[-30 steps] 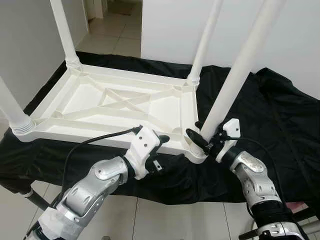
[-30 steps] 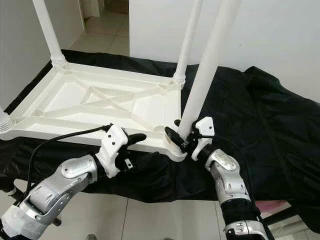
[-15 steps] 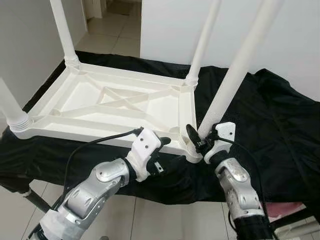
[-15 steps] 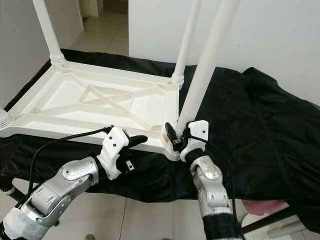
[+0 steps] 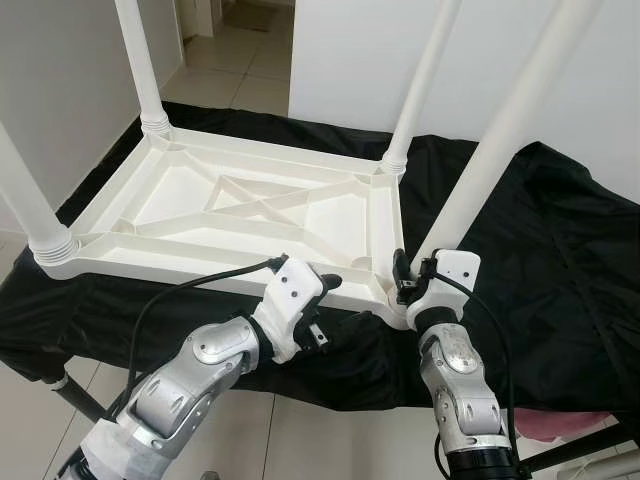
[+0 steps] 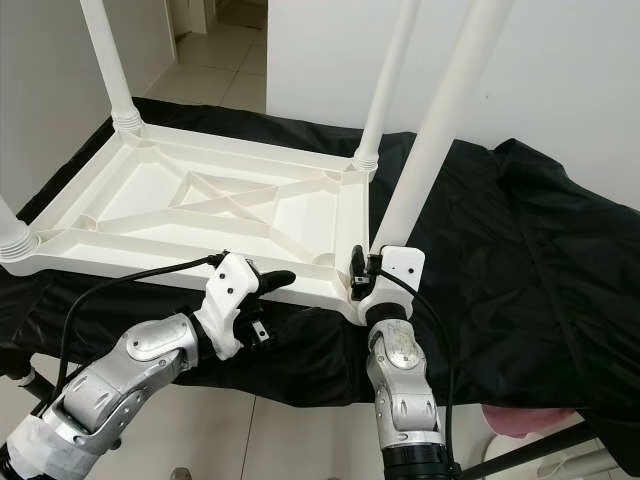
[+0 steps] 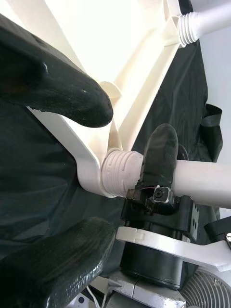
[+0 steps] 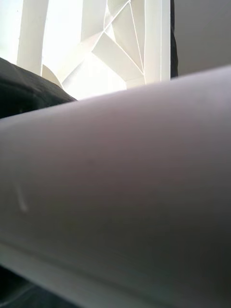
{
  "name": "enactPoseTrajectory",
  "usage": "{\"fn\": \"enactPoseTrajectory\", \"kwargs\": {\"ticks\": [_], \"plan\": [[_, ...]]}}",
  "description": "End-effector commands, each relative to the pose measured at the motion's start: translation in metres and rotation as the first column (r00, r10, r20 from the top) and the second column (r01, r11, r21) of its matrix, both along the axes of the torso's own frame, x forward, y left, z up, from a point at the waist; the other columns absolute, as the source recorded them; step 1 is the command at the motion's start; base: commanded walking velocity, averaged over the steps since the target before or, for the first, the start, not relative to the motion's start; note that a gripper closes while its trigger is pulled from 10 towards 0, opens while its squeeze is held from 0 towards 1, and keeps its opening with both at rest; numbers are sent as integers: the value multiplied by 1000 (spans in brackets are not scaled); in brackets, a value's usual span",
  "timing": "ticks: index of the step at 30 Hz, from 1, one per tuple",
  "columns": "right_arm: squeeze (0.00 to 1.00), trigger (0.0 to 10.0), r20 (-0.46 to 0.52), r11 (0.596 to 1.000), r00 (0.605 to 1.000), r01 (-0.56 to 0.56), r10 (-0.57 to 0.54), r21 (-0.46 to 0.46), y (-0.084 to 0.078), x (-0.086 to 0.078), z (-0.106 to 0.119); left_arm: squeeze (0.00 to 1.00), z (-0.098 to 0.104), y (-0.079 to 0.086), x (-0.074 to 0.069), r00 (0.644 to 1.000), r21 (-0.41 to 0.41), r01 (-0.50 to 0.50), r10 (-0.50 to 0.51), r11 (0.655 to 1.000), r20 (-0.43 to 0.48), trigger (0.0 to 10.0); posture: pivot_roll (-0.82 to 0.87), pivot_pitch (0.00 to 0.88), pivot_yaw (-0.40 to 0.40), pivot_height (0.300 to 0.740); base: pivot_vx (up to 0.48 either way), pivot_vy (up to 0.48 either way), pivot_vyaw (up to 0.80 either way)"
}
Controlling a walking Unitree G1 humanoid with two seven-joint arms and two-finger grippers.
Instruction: Building children table
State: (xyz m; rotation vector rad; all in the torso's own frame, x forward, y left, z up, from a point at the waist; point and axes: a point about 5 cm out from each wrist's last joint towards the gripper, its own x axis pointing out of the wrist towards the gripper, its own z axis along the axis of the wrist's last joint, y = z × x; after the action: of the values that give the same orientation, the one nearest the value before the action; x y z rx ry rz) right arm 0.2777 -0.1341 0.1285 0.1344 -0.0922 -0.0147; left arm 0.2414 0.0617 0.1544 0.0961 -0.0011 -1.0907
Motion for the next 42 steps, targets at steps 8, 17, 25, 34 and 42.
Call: {"fn": "enactPoseTrajectory", "kwargs": {"ticks": [8,17,25,34,42], "plan": [[1000,10000,37,997,999,-34,31,71,5,-7,5,0,-1,-4,-5,995,15,95,-95,995,0,10000,14,0,-98,740,0,0,0],[1000,10000,85,990,988,-132,127,48,-7,-8,9,0,-2,-5,-5,996,16,93,-93,996,0,10000,13,0,-102,740,0,0,0],[0,10000,94,970,965,-244,243,-6,-23,-8,8,0,-2,-5,-6,996,19,90,-90,996,1,10000,12,0,-104,740,0,0,0],[0,10000,67,891,890,-445,451,-87,-40,-3,6,0,-2,-6,-5,996,22,89,-89,996,5,10000,9,0,-94,740,0,0,0],[0,10000,-29,770,778,-625,627,-131,-43,9,-2,0,-1,-6,-3,996,31,89,-90,996,17,10000,10,0,-83,740,0,0,0]]}}
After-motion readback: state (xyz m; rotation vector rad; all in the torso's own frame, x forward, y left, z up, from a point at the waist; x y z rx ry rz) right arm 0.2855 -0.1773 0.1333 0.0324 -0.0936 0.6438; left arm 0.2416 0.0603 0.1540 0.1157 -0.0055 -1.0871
